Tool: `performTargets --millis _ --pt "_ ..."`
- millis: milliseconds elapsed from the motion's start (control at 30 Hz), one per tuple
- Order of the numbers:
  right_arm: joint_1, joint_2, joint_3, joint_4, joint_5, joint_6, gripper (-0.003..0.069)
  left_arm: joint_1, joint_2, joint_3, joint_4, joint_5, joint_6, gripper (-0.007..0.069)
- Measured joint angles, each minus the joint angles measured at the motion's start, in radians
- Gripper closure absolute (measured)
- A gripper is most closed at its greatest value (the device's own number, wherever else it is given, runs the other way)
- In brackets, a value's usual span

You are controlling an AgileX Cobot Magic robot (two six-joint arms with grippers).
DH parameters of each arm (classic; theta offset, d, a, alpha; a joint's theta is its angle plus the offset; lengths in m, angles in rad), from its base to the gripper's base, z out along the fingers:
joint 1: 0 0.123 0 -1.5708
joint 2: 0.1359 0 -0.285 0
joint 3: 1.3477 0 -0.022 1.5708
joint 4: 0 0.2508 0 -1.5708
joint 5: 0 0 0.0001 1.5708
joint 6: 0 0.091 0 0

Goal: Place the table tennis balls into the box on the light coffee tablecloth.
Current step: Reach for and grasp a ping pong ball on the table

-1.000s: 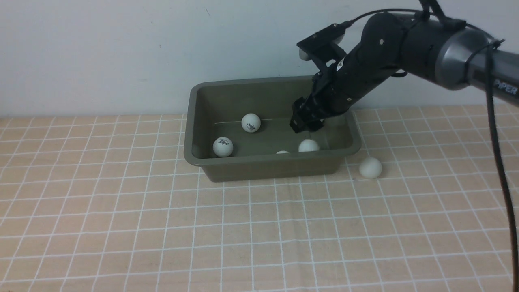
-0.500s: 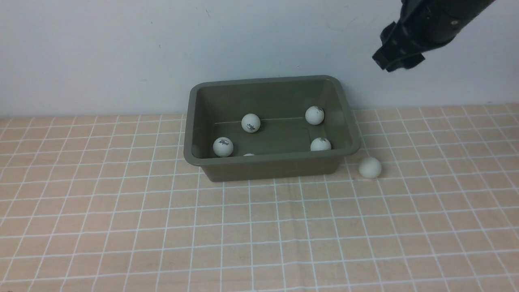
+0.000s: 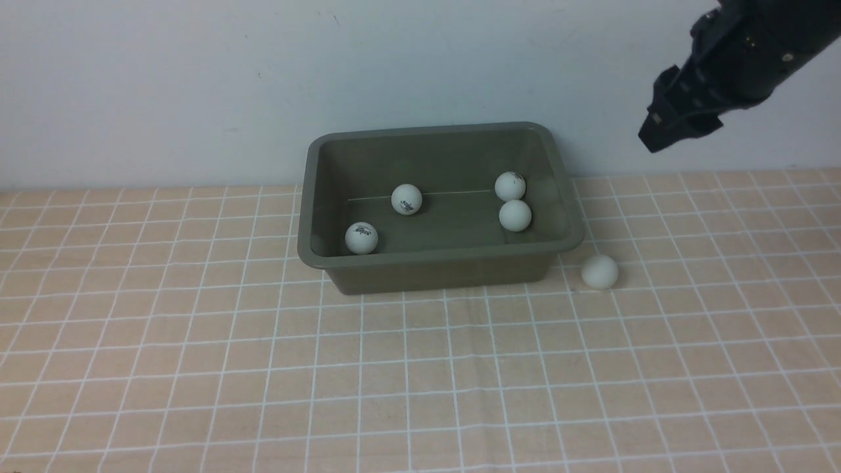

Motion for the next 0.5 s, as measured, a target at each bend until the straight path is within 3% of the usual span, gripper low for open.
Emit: performTargets --millis 267,500 --pt "-0.021 0.045 0.119 0.094 -0.003 -0.112 0.0299 0.000 0.000 0.000 0.000 0.000 0.000 0.0693" --pt "-0.020 0.182 0.122 0.096 -0.064 -0.130 0.0206 0.000 0.000 0.000 0.000 0.000 0.000 0.0693"
